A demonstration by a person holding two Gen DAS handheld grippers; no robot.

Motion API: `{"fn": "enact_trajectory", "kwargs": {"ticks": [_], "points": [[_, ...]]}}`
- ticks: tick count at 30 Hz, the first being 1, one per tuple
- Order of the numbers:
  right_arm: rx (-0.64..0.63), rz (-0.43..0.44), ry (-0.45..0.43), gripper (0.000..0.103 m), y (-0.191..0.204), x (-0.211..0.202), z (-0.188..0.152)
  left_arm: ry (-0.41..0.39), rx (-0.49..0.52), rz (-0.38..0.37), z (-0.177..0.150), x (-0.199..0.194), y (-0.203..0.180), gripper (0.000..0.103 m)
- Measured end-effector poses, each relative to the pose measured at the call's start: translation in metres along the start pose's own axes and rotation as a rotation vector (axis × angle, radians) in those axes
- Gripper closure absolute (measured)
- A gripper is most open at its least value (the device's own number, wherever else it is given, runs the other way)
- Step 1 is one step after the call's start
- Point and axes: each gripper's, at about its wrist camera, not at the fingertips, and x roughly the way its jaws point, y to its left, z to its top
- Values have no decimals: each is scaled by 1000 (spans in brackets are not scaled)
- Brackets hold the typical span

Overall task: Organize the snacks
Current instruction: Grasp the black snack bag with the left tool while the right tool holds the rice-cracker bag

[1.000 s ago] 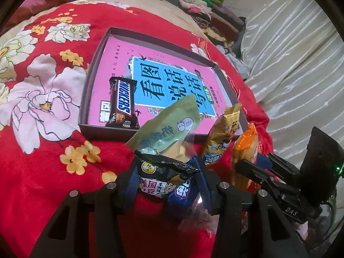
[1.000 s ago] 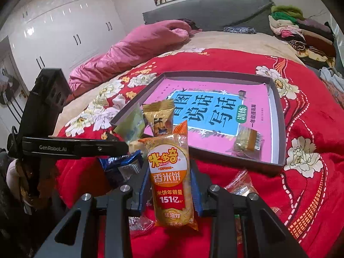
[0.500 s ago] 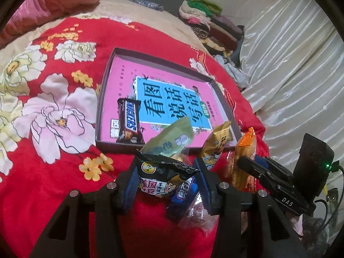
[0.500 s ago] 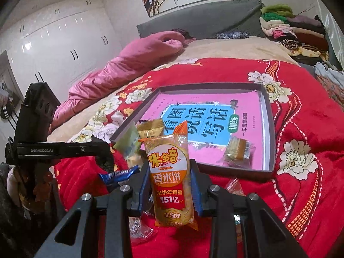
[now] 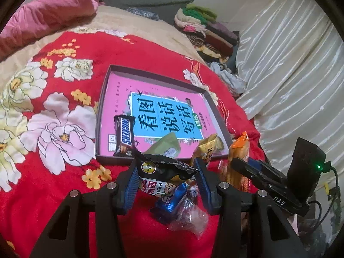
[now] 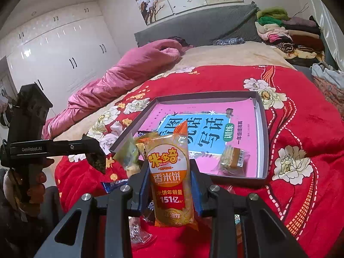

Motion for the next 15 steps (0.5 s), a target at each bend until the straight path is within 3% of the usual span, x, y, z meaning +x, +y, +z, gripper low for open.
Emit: {"fn": "enact_trajectory", "kwargs": {"ticks": [15], "points": [[6,-17,-41,69,-2,-5,6,-32,7,8,8,-10,-5,52]]}}
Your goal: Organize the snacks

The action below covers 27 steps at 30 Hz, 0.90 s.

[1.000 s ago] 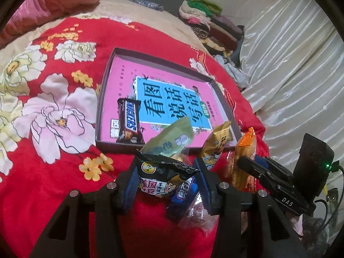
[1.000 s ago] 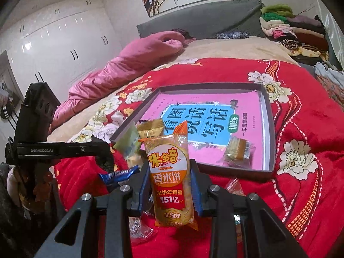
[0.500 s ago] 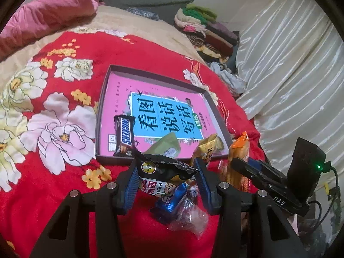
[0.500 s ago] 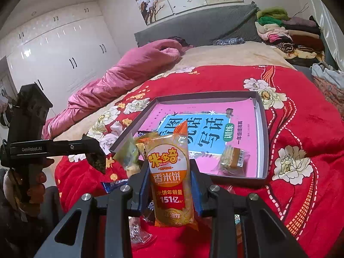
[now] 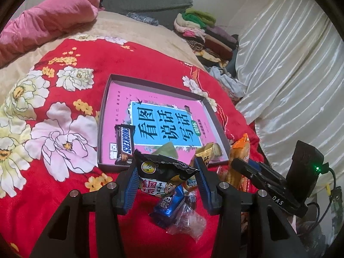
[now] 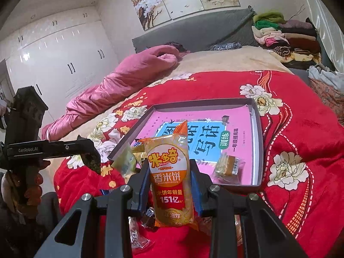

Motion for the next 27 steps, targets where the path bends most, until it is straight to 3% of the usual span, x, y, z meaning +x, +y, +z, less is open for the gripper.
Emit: {"fn": "enact_trajectory", "kwargs": {"ticks": [27], "points": [[15,-22,-81,69,-10,-3,21,-60,-8,30,25,9,-6,52]]}}
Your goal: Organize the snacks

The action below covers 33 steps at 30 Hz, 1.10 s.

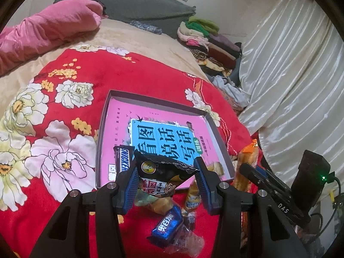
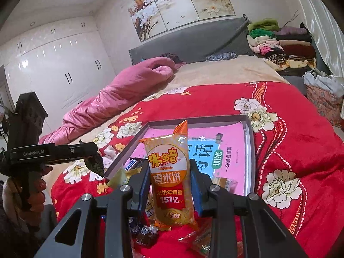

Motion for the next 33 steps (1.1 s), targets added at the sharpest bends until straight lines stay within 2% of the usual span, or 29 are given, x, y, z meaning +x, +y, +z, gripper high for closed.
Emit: {"fn": "enact_trajectory", "kwargs": {"ticks": [23,33], "points": [[9,-14,-41,69,-11,5,14,-28,-6,32,17,20,-1,52],[25,-15,-58,69,-16,6,20,-17,-23,50,22,37,5,52]]}}
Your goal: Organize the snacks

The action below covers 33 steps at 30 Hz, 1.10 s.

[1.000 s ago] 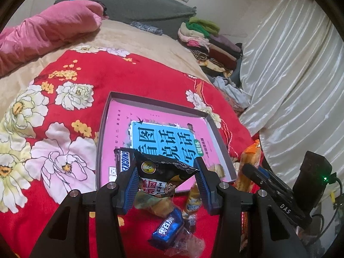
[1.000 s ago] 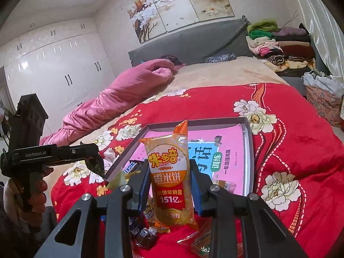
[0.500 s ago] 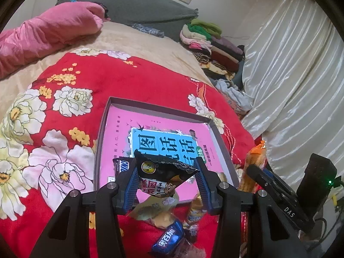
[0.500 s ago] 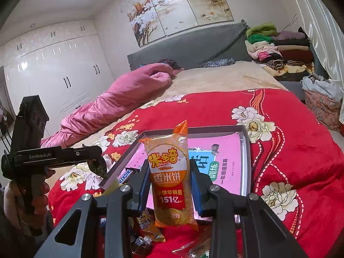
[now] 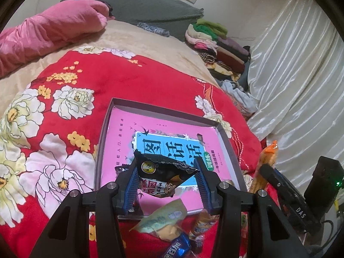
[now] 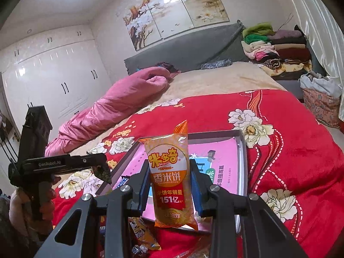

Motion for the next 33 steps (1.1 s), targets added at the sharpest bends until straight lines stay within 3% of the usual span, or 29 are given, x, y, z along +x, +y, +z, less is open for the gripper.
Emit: {"fn": "enact_trajectory", "kwargs": {"ticks": [33], "points": [[-7,-20,56,69,-5,31,7,77,5,56,-6,47,2,52]]}}
